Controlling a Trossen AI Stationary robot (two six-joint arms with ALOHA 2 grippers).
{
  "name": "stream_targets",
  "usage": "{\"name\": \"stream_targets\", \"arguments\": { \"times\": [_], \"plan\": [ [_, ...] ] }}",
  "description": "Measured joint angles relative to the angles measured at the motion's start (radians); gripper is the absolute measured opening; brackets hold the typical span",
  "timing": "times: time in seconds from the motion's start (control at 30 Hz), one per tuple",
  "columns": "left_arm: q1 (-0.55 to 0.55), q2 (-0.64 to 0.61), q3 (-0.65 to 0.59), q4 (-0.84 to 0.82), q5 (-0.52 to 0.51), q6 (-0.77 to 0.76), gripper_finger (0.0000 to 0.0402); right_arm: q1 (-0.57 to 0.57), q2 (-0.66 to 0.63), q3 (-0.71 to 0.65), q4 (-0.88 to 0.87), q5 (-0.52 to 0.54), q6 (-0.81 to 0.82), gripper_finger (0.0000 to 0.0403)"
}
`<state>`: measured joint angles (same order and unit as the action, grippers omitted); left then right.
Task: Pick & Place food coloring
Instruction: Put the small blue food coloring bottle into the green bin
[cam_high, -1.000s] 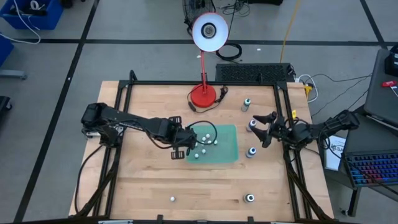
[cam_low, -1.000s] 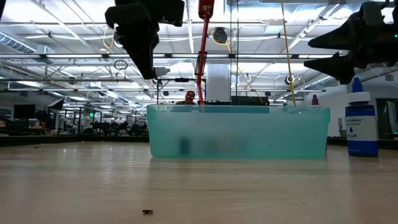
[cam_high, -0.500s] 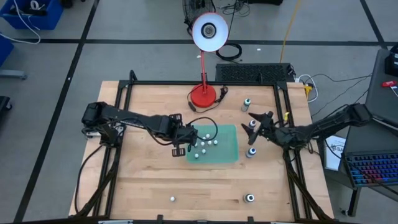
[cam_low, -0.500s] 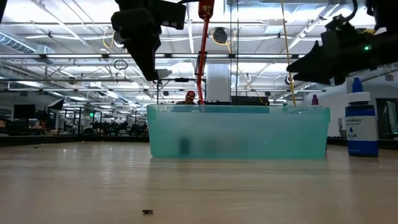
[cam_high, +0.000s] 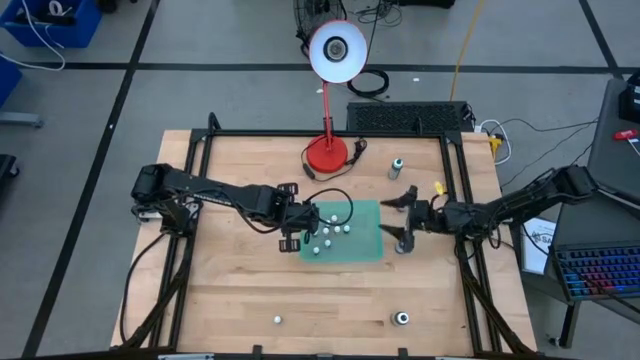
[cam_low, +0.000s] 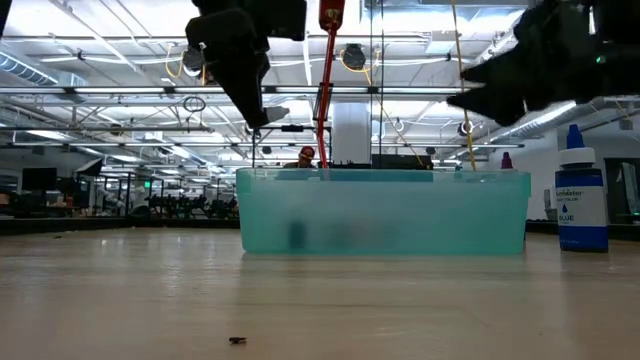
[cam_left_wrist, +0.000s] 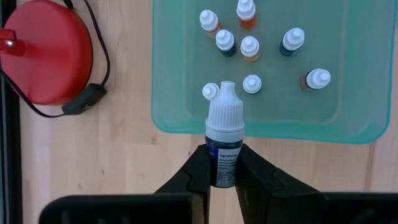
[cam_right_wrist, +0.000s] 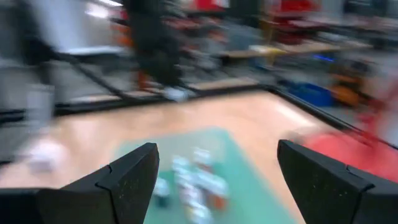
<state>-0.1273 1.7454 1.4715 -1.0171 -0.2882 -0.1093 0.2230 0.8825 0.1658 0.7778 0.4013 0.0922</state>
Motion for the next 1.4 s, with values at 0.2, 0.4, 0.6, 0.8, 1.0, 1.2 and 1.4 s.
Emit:
{"name": "stream_targets", "arguments": {
  "times": [0.2, 0.4, 0.6, 0.8, 1.0, 1.2, 1.4],
  "plan": [
    [0.000, 0.000, 0.000, 0.029, 0.022, 0.003, 0.0050, -0.055, 0.057, 0.110, -0.121, -0.088, -0.007, 0.0313],
    [0.004, 0.000, 0.000, 0.042, 0.027, 0.005, 0.0050, -0.087, 0.325, 0.323, -0.183, -0.091, -0.101, 0.0313],
    [0.014, 0.000, 0.000, 0.043, 0.027, 0.007, 0.0050, -0.086, 0.577, 0.476, -0.121, -0.171, -0.164, 0.0313],
    [0.019, 0.000, 0.000, 0.043, 0.028, 0.019, 0.0050, -0.094, 0.736, 0.555, 0.003, -0.173, -0.200, 0.0313],
    [0.018, 0.000, 0.000, 0.043, 0.033, 0.020, 0.0050, -0.131, 0.840, 0.649, 0.012, -0.273, -0.207, 0.0313],
    [0.016, 0.000, 0.000, 0.045, 0.063, 0.020, 0.0050, -0.166, 0.884, 0.679, 0.006, -0.276, -0.213, 0.0309],
    [0.015, 0.000, 0.000, 0.053, 0.079, 0.026, 0.0050, -0.189, 0.884, 0.679, 0.025, -0.374, -0.203, 0.0273]
  ]
}}
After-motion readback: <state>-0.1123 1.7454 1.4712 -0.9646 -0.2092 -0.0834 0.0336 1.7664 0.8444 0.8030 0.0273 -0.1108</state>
